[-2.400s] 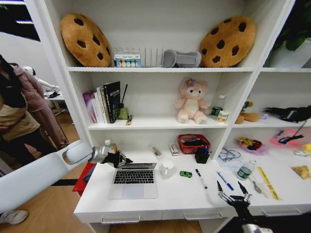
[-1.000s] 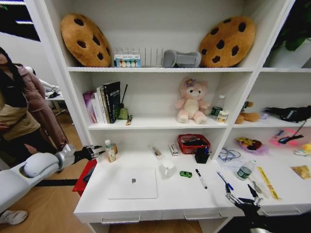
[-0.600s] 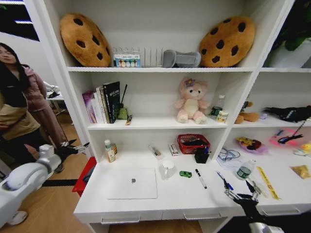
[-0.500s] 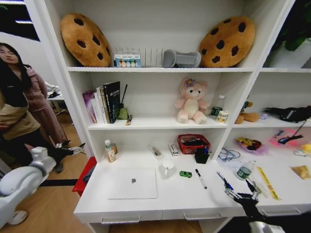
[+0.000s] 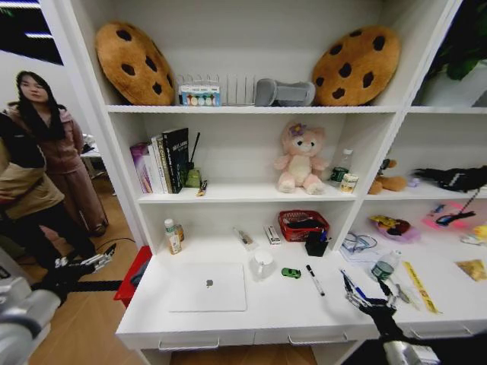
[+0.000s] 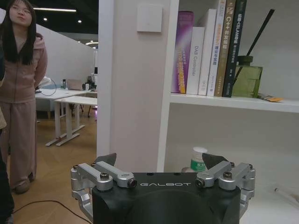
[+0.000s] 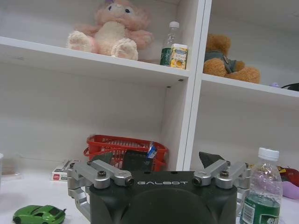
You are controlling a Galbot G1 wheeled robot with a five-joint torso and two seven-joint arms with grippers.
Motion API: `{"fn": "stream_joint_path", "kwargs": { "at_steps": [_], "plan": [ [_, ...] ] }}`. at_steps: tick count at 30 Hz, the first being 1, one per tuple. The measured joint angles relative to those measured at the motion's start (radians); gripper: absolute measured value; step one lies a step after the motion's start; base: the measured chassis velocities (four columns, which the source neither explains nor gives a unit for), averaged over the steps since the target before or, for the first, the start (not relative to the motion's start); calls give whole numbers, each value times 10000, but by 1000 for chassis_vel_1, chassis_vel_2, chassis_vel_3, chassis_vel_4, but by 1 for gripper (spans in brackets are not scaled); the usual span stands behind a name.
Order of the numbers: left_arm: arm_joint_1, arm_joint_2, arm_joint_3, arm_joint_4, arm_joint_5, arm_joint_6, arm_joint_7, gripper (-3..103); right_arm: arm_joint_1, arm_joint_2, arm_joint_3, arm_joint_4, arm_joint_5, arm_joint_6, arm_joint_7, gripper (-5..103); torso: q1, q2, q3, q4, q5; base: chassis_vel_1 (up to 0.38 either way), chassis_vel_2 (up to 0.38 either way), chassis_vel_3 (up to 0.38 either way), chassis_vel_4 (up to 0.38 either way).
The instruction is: Organize the objects on the table.
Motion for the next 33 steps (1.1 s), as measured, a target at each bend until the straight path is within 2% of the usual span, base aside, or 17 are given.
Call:
{"fn": "stream_joint_path", "kwargs": {
  "at_steps": [3,7,8,10,12,15,20,33],
  "plan": [
    [24,-535,472,-723,541,-20,-306,100,-52,129,-260,210,-232,-63,44,100,0,0,0,-6,0,0,0,0,0],
    [53,-840,875,-1121,986,-12,-524,100,-73,129,-360,260,-310,-78,64,100,0,0,1,-6,-2,0,0,0,0],
    [198,-1064,1083,-1295,1372,-6,-556,100,-78,77,-394,260,-322,-80,68,100,0,0,1,-4,1,0,0,0,0],
    [265,-1127,1136,-1334,1533,-5,-527,100,-74,47,-401,255,-322,-80,69,100,0,0,1,0,-2,0,0,0,0],
    [381,-1199,1202,-1352,2136,-140,-351,100,-50,-30,-428,232,-310,-81,70,100,0,0,1,1,-1,0,0,0,0],
    [355,-1194,1412,-1350,2604,-323,-391,100,-8,-59,-487,211,-310,-83,77,100,0,-1,1,-2,-1,0,0,0,0],
    [115,-1170,2195,-1323,2689,-607,-999,100,-3,28,-545,195,-381,-79,87,100,1,-1,1,-5,-3,0,0,0,0],
    [139,-1140,2460,-1285,2795,-551,-1041,100,-180,228,-437,201,-470,119,83,100,1,-2,1,-3,-2,0,0,0,0]
  ]
}}
